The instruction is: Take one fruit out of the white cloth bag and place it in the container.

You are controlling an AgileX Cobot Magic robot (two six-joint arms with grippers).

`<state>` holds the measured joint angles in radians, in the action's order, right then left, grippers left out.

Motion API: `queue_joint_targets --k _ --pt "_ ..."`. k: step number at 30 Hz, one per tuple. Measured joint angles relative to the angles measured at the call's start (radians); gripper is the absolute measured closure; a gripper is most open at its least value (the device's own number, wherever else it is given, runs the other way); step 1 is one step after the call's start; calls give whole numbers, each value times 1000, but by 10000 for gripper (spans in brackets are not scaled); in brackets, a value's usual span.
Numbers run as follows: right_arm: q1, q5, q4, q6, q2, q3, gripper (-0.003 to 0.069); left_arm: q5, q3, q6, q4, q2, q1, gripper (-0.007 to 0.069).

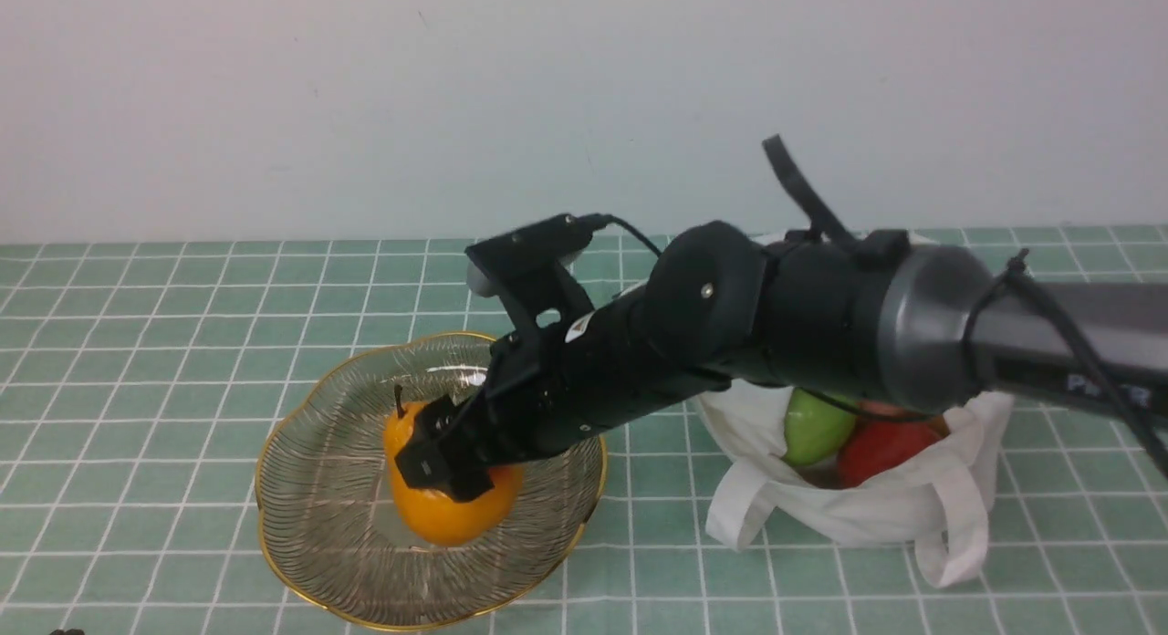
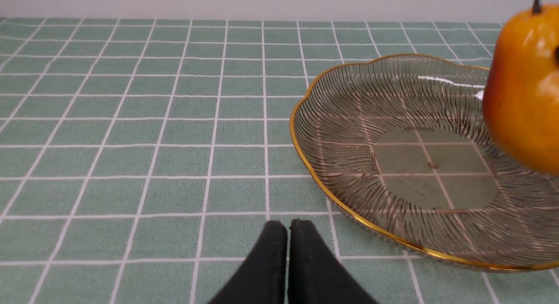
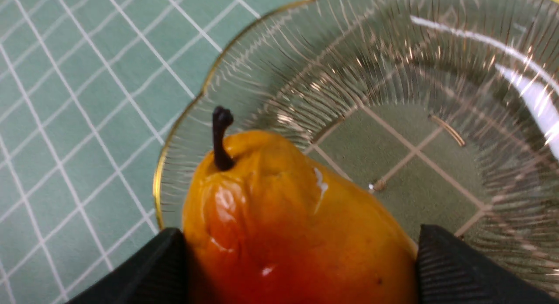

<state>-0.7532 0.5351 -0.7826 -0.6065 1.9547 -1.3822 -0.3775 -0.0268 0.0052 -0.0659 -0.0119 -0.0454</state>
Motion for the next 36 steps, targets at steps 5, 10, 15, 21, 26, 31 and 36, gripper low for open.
queue_joint_targets --k 5,10,15,21,26,31,36 --pt "0 -4 4 -2 35 0 25 0 0 0 0 0 0 632" --pt "0 -33 17 -4 35 0 -29 0 0 0 0 0 0 632" --pt "0 -33 19 -4 35 0 -32 0 0 0 0 0 0 632" --pt "5 -15 70 1 5 -6 -26 0 0 0 0 0 0 632" --pt "83 95 184 168 -178 -54 164 0 0 0 0 0 0 632" --pt "193 245 427 353 -414 -95 553 0 0 -5 0 0 0 632" --pt "247 358 772 591 -680 -95 662 0 0 0 0 0 0 632"
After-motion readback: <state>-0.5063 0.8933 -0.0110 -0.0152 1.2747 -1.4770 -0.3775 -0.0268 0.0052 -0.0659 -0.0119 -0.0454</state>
